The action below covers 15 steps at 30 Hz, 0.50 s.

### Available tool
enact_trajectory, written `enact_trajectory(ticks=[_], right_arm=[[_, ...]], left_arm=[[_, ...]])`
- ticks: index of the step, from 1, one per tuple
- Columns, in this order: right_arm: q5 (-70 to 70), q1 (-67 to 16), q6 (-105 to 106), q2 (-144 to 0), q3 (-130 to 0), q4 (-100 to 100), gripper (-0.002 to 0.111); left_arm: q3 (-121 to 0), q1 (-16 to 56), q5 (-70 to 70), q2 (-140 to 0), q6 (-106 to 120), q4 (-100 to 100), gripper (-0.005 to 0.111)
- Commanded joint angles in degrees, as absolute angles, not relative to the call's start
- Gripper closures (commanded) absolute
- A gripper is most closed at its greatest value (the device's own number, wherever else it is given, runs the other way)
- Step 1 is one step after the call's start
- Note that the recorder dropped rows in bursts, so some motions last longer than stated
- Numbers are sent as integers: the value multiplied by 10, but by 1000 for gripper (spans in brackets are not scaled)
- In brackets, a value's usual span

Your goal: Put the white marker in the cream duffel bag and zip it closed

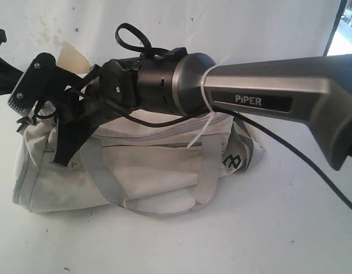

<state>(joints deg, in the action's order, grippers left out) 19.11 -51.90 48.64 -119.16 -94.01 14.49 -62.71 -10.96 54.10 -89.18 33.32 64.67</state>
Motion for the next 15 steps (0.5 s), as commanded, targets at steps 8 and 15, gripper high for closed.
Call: enact_trajectory(ticks=[8,15], right_arm=[[294,-520,486,-1206,-925,128,108],[216,-520,329,-1206,-925,135,102]], left_arm=[[-641,-119,493,-880,330,686,107],[-641,-119,586,-880,361,693,107]])
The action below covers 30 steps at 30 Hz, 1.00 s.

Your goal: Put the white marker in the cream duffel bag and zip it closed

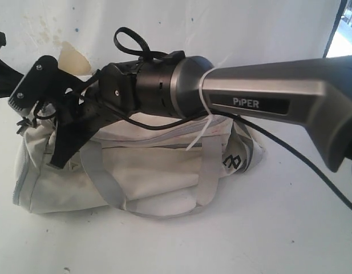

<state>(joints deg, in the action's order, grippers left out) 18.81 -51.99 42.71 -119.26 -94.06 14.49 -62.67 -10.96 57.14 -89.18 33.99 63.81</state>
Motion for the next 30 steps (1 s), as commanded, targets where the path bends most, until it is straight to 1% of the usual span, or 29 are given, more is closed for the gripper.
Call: enact_trajectory(ticks=[1,3,6,8,9,15,22,24,26,29,30], right_arm=[[214,-520,320,-1206,-926,135,99],[214,-520,314,-1206,-929,135,88],[234,-520,291,-1205,-936,135,67],[248,-520,273,-1202,-943,135,57],[249,-520,260,-1201,-947,135,54],[244,-520,240,-1173,-960,134,54],[257,-520,160,-1160,-960,133,54],[257,-520,160,-1160,-960,126,58],[265,-520,160,-1161,-959,99,68],[308,-520,160,-1162,-959,46,92],[333,-520,160,-1162,-959,31,104]], left_arm=[[-641,-119,597,-880,365,693,107],[-641,-119,615,-880,380,693,107],[-641,-119,616,-880,391,693,107],[-641,-119,608,-880,391,693,107],[-640,-119,600,-880,391,696,107],[-640,-119,589,-886,391,736,107],[-640,-118,571,-886,395,748,107],[-640,-118,568,-886,390,761,107],[-640,-118,567,-886,390,781,107],[-640,-118,563,-886,379,796,107],[-640,-118,560,-886,368,796,107]])
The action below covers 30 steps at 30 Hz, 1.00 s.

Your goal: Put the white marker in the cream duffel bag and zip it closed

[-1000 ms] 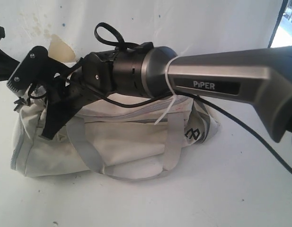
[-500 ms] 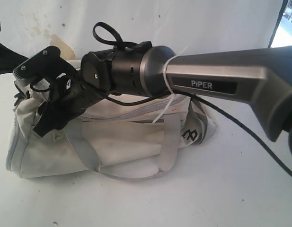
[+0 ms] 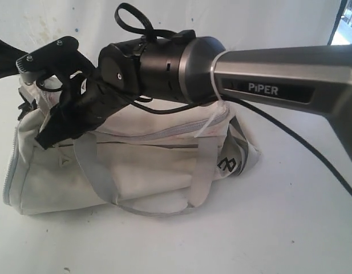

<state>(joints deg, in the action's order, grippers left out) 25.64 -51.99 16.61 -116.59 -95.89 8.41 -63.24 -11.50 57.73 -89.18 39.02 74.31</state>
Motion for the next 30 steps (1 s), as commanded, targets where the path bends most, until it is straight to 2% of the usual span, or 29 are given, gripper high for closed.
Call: enact_trajectory(ticks=[1,9,24,30], right_arm=[[347,-520,159,-1162,-959,22,108],[409,-520,167,-1161,-959,-49,108],[451,-520,214,-1160,-959,-50,108],[456,-520,223,-1160,-959,-52,108]], left_arm=[[-640,-118,554,-886,356,787,107],[-640,-118,466,-886,273,688,107],[-641,-119,381,-888,273,685,107],[-685,-119,381,-910,298,666,107]])
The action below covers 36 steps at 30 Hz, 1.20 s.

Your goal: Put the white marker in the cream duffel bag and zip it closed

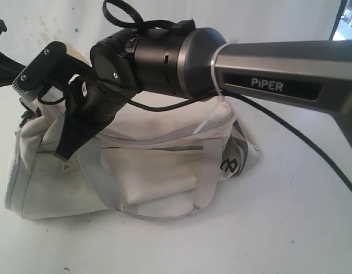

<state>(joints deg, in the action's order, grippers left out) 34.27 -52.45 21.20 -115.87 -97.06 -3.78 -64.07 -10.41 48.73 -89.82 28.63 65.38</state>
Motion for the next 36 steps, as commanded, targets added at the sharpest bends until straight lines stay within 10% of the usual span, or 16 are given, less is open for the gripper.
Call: enact_trajectory(ticks=[1,29,33,36], right_arm=[[456,-520,223,-1160,-959,-52,108],[421,-519,118,-1183,-959,-176,108],[393,-519,86,-1189,-959,-174,101],[381,-519,69,-1189,-959,-163,66]], left_arm=[[-695,-119,381,-917,296,662,107],[-834,-126,415,-1054,342,644,105],[-834,-126,435,-1053,350,633,64],[-834,-126,444,-1053,350,631,39]])
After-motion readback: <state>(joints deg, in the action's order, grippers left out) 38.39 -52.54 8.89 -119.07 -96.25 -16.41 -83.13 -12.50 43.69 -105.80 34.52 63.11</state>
